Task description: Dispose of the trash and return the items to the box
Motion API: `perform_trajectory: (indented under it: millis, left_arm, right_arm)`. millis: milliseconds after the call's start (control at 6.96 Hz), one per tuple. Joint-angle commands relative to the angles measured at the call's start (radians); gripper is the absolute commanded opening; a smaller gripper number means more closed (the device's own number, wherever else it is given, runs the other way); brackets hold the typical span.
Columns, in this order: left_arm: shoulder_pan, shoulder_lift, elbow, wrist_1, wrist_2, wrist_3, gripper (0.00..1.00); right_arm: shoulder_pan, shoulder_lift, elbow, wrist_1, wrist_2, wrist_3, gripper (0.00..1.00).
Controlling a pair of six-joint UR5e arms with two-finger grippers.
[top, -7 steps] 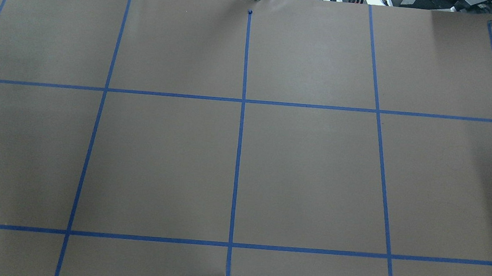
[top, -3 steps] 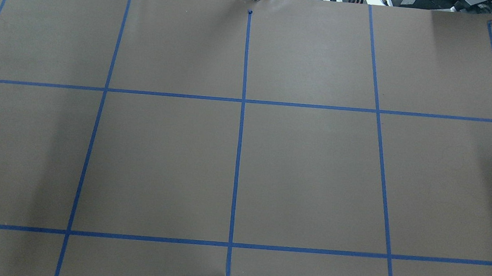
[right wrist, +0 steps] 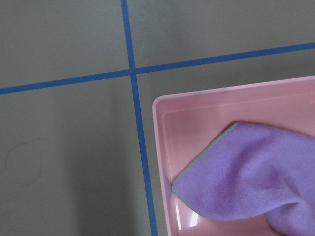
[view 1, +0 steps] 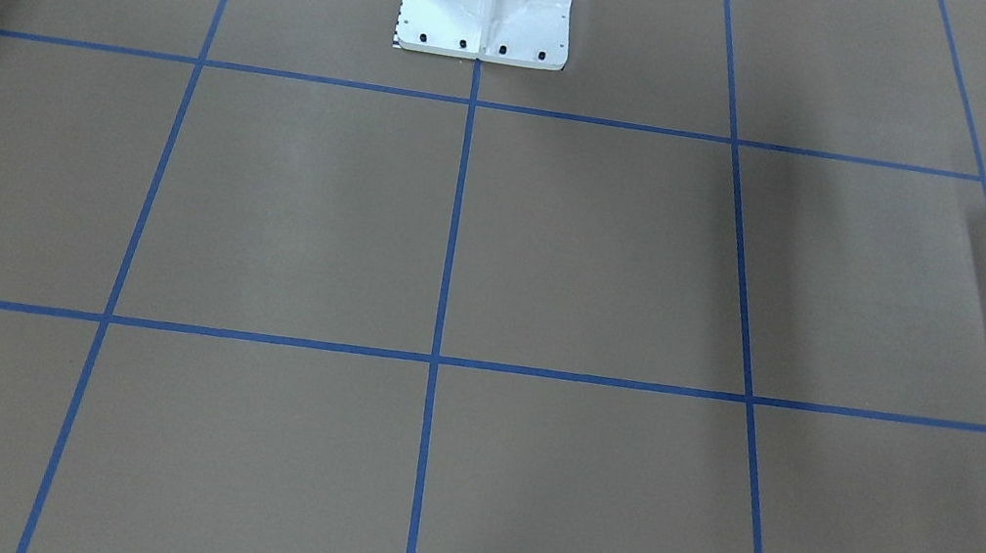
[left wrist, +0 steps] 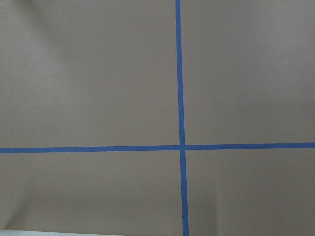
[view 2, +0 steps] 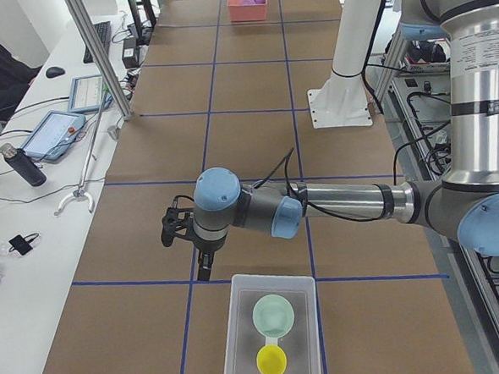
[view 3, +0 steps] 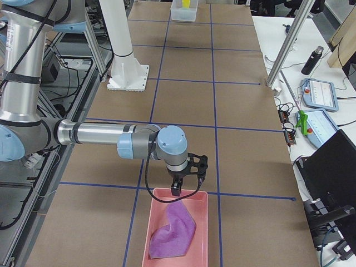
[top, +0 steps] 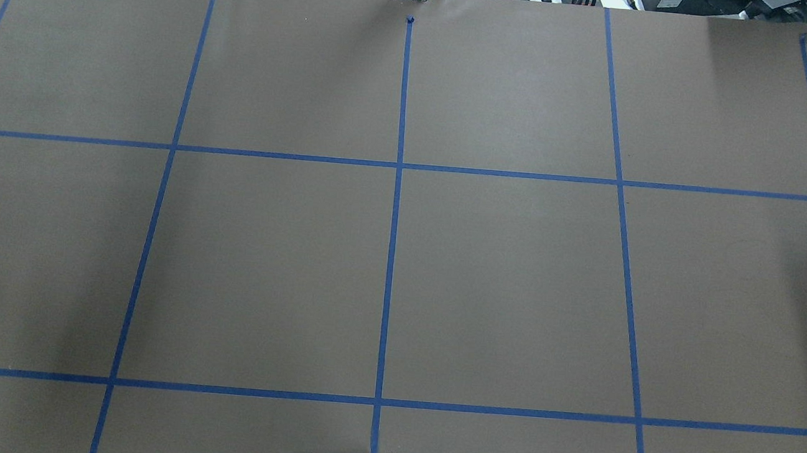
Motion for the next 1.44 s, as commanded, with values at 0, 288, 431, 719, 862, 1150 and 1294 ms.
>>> perform_trajectory:
  millis: [0, 288, 431, 719, 862, 1150, 1294]
  left_arm:
    - [0.023, 0.018, -0.003, -0.004, 0.024, 0.0, 0.98]
    - [0.023, 0.023, 0.002, -0.009, 0.024, 0.001, 0.98]
    - [0.021, 0.023, 0.003, -0.009, 0.024, 0.001, 0.98]
    - [0.021, 0.023, 0.005, -0.009, 0.024, 0.001, 0.98]
    - [0.021, 0.024, 0.006, -0.009, 0.024, 0.001, 0.98]
    - [0.021, 0.024, 0.003, -0.009, 0.024, 0.001, 0.98]
    - [0.021, 0.024, 0.003, -0.009, 0.024, 0.001, 0.98]
  right_arm:
    - [-0.028, 0.0, 0.0, 0.002, 0.0, 0.032, 1.0]
    - [-0.051, 0.002, 0.0, 0.003, 0.0, 0.043, 1.0]
    - [-0.062, 0.002, 0.0, 0.003, -0.006, 0.043, 1.0]
    - [-0.088, 0.037, 0.009, 0.003, -0.038, 0.09, 1.0]
    - [-0.088, 0.036, 0.007, 0.003, -0.038, 0.09, 1.0]
    - [-0.088, 0.033, 0.007, 0.003, -0.036, 0.087, 1.0]
    - [-0.088, 0.033, 0.007, 0.003, -0.036, 0.087, 1.0]
